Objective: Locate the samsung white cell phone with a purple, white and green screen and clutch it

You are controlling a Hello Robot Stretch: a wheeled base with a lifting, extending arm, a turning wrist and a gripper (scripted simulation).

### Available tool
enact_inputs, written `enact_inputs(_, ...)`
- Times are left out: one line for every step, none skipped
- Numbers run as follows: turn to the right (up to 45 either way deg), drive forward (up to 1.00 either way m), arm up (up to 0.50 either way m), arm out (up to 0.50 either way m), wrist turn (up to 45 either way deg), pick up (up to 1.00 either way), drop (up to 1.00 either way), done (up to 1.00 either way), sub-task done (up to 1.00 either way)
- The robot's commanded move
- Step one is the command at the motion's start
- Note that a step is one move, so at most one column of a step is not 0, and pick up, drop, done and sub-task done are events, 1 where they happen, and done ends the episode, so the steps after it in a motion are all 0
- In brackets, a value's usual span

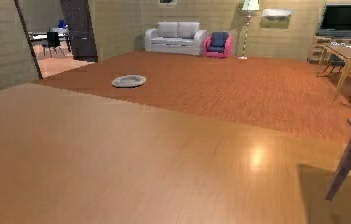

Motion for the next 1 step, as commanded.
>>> enact_inputs(45.0, 0.00, 0.00, 0.00, 0.0, 0.00, 0.00, 0.00, 0.00)
